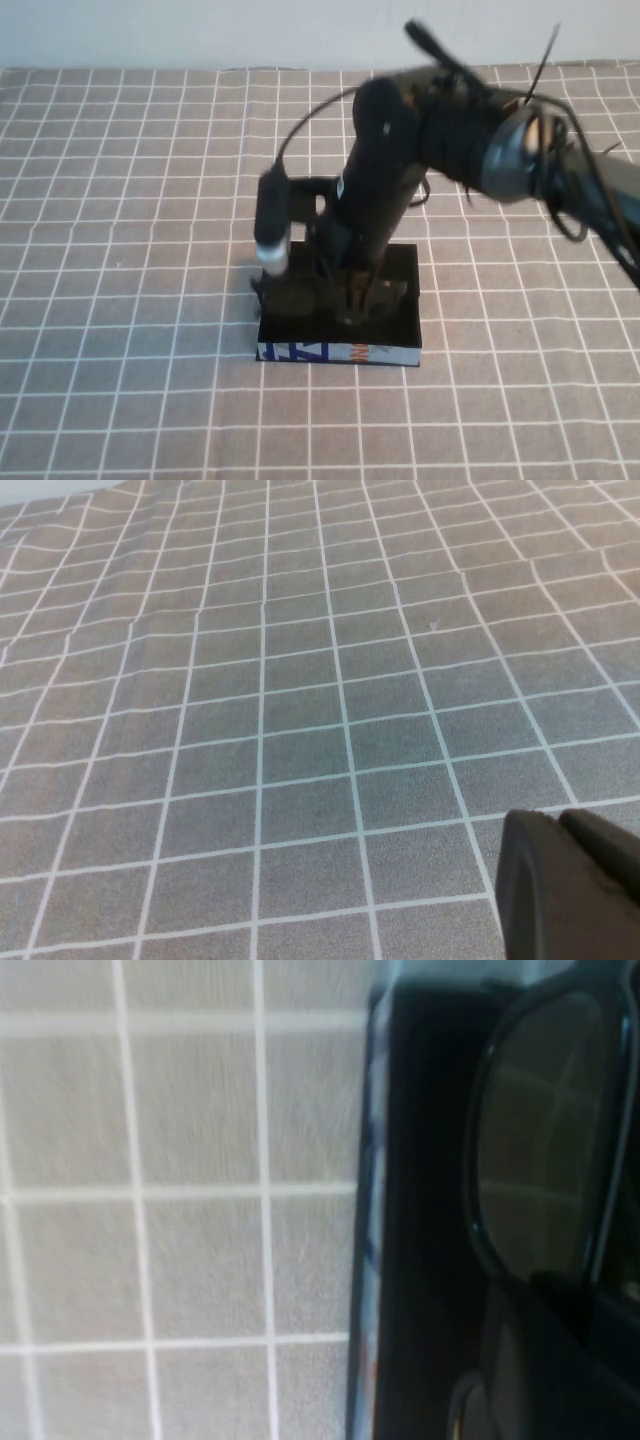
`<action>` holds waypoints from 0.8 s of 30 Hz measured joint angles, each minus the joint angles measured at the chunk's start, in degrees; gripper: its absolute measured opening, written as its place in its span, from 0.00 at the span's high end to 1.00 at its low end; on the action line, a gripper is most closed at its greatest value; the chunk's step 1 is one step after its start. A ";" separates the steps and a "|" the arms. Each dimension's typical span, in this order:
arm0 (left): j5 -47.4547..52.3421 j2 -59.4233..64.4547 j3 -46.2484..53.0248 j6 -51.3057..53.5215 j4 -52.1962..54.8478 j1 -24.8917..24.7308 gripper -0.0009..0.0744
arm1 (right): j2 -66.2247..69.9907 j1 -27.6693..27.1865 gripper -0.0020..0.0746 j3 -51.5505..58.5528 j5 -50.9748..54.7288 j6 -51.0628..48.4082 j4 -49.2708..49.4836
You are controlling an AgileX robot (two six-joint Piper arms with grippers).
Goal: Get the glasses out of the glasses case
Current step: Pick up the glasses from the glasses case, then place the glasses on the table
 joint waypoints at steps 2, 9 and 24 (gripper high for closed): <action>0.00 0.00 0.00 0.00 0.00 0.00 0.99 | -1.27 0.00 0.95 -1.52 1.23 2.23 0.30; 0.00 0.00 0.00 0.00 0.00 0.00 0.99 | -6.89 -0.36 0.95 -2.00 2.46 18.22 -3.45; 0.00 0.00 0.00 0.00 0.00 0.00 0.99 | -25.52 -13.87 0.95 33.29 -10.97 50.05 -2.45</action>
